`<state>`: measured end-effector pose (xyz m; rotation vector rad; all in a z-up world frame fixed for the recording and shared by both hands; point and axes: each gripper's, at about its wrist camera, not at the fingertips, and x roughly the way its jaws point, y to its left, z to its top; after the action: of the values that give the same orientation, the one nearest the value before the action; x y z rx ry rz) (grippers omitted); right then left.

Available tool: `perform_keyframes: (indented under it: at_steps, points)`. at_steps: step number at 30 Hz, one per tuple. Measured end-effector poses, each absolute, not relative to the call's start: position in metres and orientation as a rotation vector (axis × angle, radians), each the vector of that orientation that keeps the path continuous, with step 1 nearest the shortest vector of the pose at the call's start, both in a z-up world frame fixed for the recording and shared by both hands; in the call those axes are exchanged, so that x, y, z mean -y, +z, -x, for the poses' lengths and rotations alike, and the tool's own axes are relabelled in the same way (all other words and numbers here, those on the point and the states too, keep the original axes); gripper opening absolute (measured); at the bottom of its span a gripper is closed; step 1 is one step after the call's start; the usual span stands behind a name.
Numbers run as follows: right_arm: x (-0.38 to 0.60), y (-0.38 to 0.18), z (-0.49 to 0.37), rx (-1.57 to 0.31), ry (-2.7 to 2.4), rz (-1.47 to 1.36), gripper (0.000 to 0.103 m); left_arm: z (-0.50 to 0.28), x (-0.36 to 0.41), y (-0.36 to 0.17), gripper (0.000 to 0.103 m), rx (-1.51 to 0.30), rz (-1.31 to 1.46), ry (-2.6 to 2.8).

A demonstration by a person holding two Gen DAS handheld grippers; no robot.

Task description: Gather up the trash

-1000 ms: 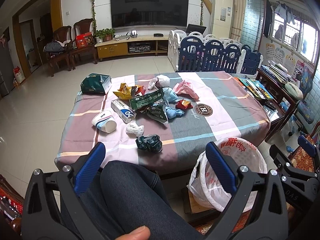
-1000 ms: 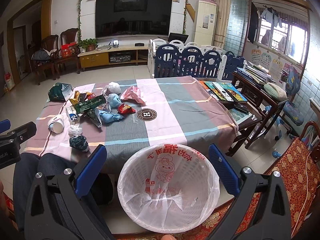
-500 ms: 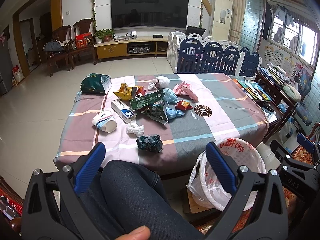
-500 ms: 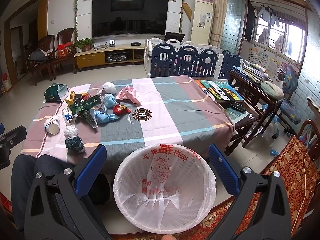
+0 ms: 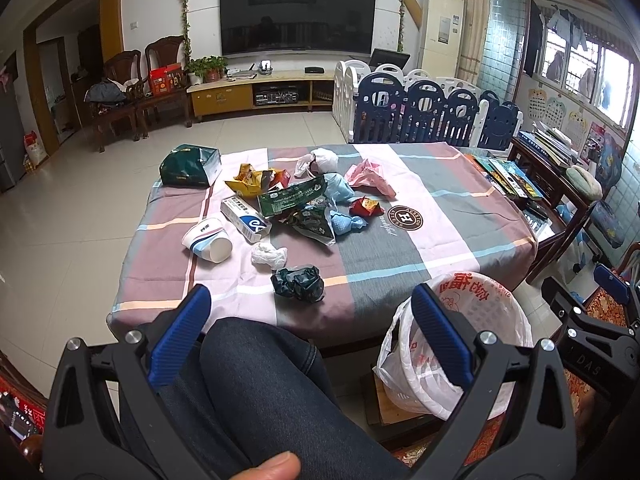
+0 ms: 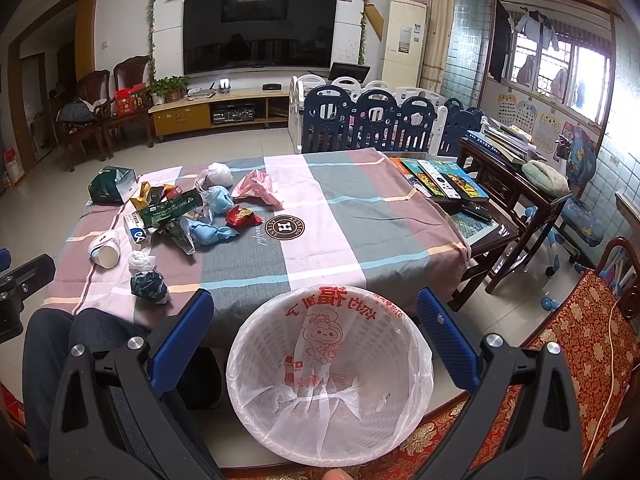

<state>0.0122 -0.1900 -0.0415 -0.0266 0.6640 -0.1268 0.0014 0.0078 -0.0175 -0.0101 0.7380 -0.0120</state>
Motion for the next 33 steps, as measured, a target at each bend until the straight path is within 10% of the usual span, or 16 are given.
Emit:
perform_keyframes:
  at_steps: [33]
  points:
    - [0.1901, -0.0442, -0.0127, -0.667, -0.128, 0.025, 0.100, -0.0011, -0.0084, -0.0206, 0.100, -0.740, 0.013, -0.011]
